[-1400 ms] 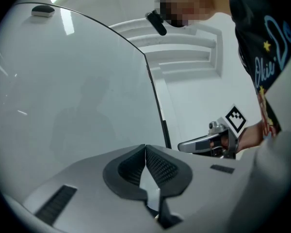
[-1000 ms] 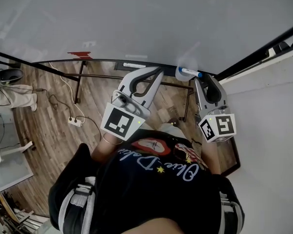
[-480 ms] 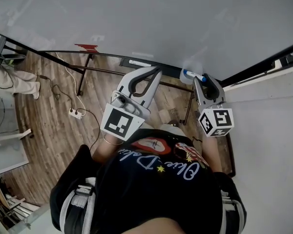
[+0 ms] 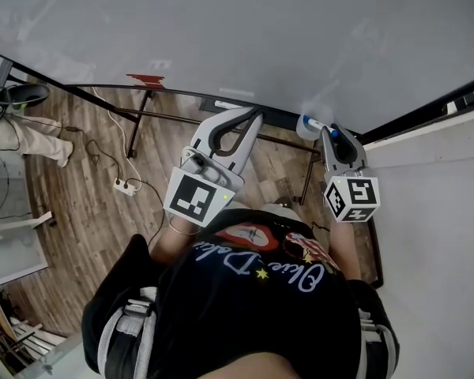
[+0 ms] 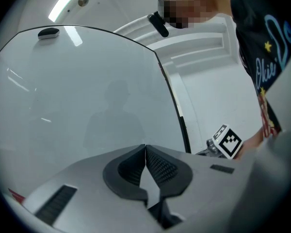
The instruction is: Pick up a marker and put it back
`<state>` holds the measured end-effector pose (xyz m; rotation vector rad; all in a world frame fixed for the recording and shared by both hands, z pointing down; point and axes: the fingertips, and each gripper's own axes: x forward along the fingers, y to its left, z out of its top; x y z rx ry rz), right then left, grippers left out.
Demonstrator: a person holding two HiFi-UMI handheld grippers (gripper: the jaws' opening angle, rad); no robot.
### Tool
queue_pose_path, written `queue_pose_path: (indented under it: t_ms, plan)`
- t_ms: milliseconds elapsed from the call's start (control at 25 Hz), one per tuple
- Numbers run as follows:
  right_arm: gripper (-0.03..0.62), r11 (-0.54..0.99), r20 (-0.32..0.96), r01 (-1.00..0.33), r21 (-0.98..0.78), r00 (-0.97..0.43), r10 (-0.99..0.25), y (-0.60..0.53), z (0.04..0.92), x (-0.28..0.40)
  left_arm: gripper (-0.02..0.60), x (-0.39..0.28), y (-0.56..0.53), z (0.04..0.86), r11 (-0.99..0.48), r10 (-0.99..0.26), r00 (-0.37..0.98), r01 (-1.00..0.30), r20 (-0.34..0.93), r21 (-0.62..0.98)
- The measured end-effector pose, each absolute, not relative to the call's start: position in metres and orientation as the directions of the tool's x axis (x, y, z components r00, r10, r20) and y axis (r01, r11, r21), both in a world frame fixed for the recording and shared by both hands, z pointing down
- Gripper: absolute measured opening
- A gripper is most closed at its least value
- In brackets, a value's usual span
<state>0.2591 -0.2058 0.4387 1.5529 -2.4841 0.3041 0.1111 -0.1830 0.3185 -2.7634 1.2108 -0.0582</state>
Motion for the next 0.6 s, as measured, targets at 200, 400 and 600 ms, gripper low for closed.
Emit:
queue_pose_path:
  t_ms: [200, 400, 600]
  plan:
    - [0.074, 0.402, 0.264, -0.914, -0.059, -0.402, -0.877, -0.204, 0.431, 0.259, 0.003, 0.104, -0.183, 0.32, -0.681, -0.727, 0.687, -0.722, -0.01, -0.121]
    - [0.074, 0.373, 0.234, -0.926, -0.054, -0.375, -0.897, -0.198, 0.415, 0.258, 0.003, 0.096, -0.182, 0.319, -0.691, -0.717, 0.697, -0.713, -0.014, -0.12]
    - [0.074, 0.351, 0.206, -0.935, -0.056, -0.355, -0.912, -0.191, 0.396, 0.256, 0.003, 0.091, -0.18, 0.317, -0.71, -0.698, 0.715, -0.695, -0.016, -0.114]
